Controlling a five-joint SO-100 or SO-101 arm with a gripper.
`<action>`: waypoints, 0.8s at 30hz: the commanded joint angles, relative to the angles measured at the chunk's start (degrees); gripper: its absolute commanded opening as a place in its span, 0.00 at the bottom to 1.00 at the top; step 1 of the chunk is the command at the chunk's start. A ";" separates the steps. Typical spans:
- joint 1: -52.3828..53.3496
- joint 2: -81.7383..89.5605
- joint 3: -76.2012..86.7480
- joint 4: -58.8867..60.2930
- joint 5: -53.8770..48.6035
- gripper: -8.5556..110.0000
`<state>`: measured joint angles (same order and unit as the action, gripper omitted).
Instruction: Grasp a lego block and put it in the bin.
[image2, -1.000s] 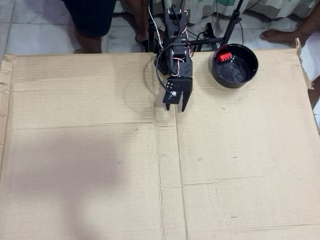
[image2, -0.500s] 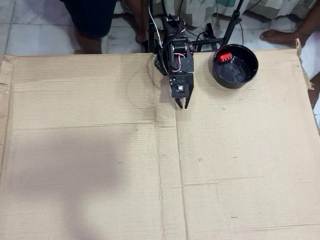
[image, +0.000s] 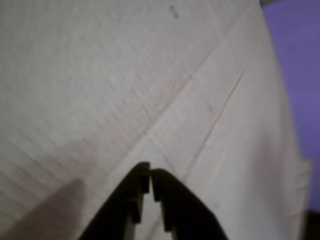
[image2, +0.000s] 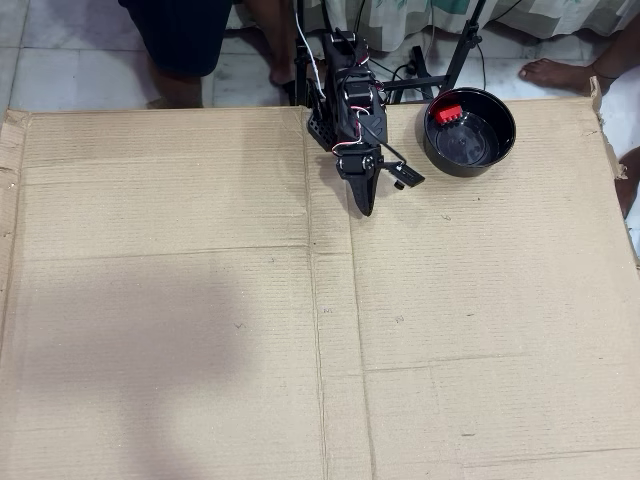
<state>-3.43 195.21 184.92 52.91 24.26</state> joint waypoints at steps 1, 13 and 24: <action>0.18 1.05 0.79 -0.53 -7.38 0.07; 0.26 1.05 0.79 2.29 -18.98 0.07; 0.44 0.97 0.79 2.29 -18.81 0.07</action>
<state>-3.25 195.21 184.92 55.11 5.54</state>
